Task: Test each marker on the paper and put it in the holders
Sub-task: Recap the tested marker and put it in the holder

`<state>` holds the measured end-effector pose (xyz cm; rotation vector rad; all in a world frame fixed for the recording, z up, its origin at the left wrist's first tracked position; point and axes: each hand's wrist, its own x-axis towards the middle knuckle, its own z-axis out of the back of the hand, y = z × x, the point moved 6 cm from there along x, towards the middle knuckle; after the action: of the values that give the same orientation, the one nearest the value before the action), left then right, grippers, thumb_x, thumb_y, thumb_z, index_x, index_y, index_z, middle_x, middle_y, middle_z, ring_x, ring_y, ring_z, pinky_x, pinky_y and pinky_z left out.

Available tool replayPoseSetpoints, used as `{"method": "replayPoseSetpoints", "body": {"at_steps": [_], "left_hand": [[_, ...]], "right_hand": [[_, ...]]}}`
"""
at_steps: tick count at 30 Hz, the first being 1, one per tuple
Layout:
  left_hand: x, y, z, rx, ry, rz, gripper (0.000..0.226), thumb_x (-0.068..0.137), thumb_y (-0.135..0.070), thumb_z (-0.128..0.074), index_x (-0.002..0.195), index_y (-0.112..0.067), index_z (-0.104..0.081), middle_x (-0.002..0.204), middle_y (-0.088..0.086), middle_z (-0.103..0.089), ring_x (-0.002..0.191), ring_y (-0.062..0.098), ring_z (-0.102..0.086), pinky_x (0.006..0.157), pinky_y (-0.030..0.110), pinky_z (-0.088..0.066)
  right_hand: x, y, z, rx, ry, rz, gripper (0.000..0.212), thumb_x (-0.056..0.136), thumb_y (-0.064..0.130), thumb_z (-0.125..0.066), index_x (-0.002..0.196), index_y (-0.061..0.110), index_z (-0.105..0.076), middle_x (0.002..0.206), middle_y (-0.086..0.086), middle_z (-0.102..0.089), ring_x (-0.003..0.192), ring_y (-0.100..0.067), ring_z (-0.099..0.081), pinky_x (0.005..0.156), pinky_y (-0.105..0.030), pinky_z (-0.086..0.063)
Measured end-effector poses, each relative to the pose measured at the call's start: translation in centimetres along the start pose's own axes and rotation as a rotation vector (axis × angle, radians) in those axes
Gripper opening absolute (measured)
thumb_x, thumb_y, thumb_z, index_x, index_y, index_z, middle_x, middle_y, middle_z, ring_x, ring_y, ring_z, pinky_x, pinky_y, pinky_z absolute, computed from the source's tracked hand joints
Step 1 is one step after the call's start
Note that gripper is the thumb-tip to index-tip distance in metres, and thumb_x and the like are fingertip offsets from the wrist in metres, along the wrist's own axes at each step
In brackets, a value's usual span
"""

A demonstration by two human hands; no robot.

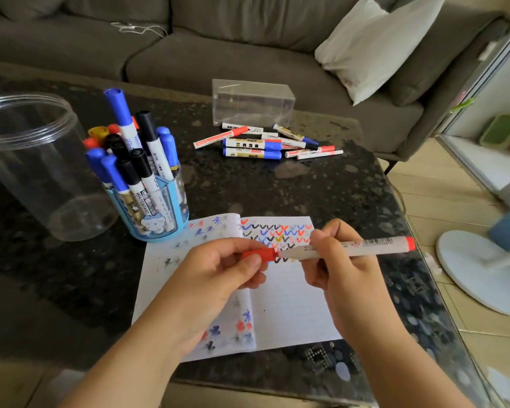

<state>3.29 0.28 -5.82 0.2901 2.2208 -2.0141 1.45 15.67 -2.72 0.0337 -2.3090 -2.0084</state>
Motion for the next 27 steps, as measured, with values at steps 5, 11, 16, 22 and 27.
{"method": "replayPoseSetpoints", "body": {"at_steps": [5, 11, 16, 22, 27], "left_hand": [[-0.6, -0.9, -0.5, 0.140, 0.088, -0.049, 0.017, 0.087, -0.017, -0.059, 0.094, -0.027, -0.071, 0.078, -0.003, -0.073, 0.075, 0.013, -0.070, 0.071, 0.024, -0.055], [-1.2, -1.8, -0.4, 0.392, 0.111, -0.170, 0.016, 0.087, -0.038, -0.051, 0.090, -0.031, -0.066, 0.067, -0.015, -0.065, 0.063, 0.001, -0.062, 0.061, 0.011, -0.047], [-2.0, -2.9, 0.4, 0.410, 0.016, -0.274, 0.037, 0.071, -0.056, -0.043, 0.087, -0.032, -0.067, 0.065, -0.017, -0.063, 0.065, 0.003, -0.060, 0.061, 0.011, -0.043], [-2.0, -4.4, 2.3, 0.323, -0.072, -0.332, 0.014, 0.086, -0.031, -0.056, 0.085, -0.026, -0.069, 0.060, -0.013, -0.060, 0.059, 0.001, -0.056, 0.057, 0.014, -0.044], [-1.0, -5.1, 6.5, 0.427, -0.363, -0.368, 0.013, 0.084, -0.028, -0.063, 0.074, -0.021, -0.068, 0.053, -0.013, -0.057, 0.053, 0.001, -0.051, 0.053, 0.011, -0.038]], "right_hand": [[0.1, -0.5, -0.9, -0.094, 0.048, -0.013, 0.026, 0.079, 0.024, -0.056, 0.054, 0.024, -0.047, 0.045, 0.002, -0.044, 0.043, -0.009, -0.037, 0.046, -0.019, -0.031], [0.7, -0.2, -1.0, -0.184, -0.039, -0.020, 0.033, 0.080, 0.021, -0.068, 0.057, 0.011, -0.047, 0.050, -0.006, -0.033, 0.048, -0.015, -0.028, 0.049, -0.032, -0.024], [0.6, 0.0, -3.2, -0.045, -0.010, -0.020, 0.035, 0.079, 0.015, -0.058, 0.051, 0.019, -0.036, 0.043, 0.003, -0.035, 0.043, -0.011, -0.033, 0.047, -0.028, -0.031], [1.5, 0.0, -5.9, 0.106, 0.065, -0.162, 0.036, 0.090, 0.015, -0.057, 0.060, 0.014, -0.037, 0.047, 0.001, -0.028, 0.046, -0.011, -0.025, 0.048, -0.025, -0.027], [0.9, -2.1, -5.6, -0.183, 0.003, -0.308, 0.035, 0.090, 0.042, -0.052, 0.084, 0.008, -0.060, 0.047, 0.001, -0.050, 0.049, -0.011, -0.042, 0.051, -0.025, -0.037]]}}
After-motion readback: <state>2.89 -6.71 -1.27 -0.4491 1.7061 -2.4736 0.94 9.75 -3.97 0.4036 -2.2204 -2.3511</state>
